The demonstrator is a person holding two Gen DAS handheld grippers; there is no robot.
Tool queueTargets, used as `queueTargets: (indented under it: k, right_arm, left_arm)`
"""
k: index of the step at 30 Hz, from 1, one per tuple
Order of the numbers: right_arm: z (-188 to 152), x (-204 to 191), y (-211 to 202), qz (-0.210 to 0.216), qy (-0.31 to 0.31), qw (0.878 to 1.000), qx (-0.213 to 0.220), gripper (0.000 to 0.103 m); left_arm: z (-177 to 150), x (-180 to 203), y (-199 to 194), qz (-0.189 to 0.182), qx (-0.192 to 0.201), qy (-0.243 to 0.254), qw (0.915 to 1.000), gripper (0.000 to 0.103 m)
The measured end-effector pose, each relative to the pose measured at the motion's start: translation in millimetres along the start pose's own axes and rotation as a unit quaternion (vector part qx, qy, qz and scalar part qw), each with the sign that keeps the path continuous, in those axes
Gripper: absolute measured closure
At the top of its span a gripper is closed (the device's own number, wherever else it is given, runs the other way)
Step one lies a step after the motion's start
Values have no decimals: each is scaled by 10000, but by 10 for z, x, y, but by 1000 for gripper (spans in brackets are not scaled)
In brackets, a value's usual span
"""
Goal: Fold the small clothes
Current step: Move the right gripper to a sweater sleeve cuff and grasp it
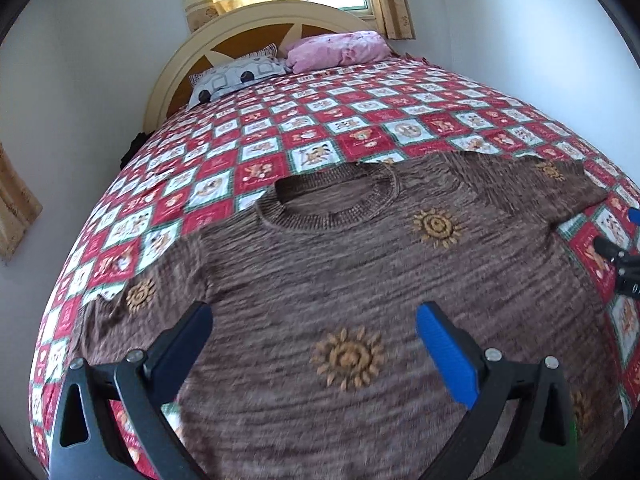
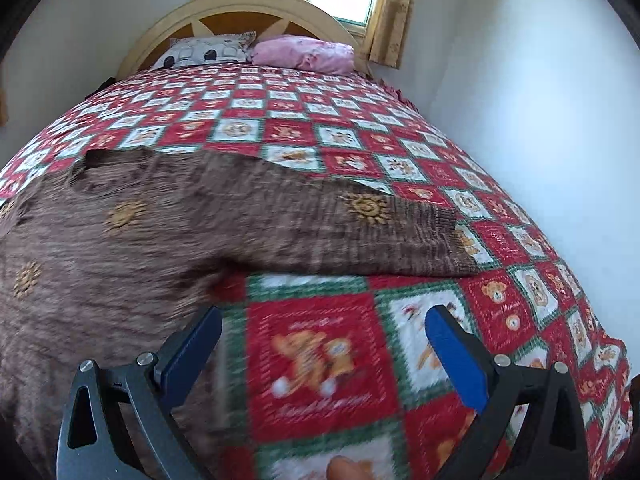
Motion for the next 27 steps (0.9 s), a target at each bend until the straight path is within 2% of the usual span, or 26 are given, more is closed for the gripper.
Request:
queueTargets:
  k: [5, 14, 16, 20, 24, 27]
  right_arm:
    - [127, 357, 272, -58, 366, 9993, -105, 1]
    - [277, 940, 633, -128, 1067, 9938, -277, 3]
    - [283, 1149, 715, -136, 1407, 9894, -341, 12]
    - [259, 1427, 879, -120, 1914, 9803, -467, 21]
    - [184, 1496, 1088, 186, 2245, 9717, -715, 44]
    - [202, 1444, 1130, 311, 2283, 9710, -634, 45]
  left_arm:
    - [92, 8, 207, -107, -38, -99, 9999, 0]
    - [150, 68, 463, -75, -159, -89, 9998, 0]
    - [161, 77, 482, -75, -146, -77, 9998, 0]
    - [161, 92, 559, -100, -203, -86, 9997, 0]
    - [166, 98, 610, -96, -234, -77, 9997, 0]
    - [159, 102, 640, -106, -262, -60, 9996, 0]
Point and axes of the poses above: each gripper's, at about its wrist camera, not at the fingertips, and y roughly the way its jaws point, x to its right, z to its top, the point moved 8 cm from there along y, roughly the way its jaws point, and after that the axes turned 2 degrees about -z, right-handed, at the moved point
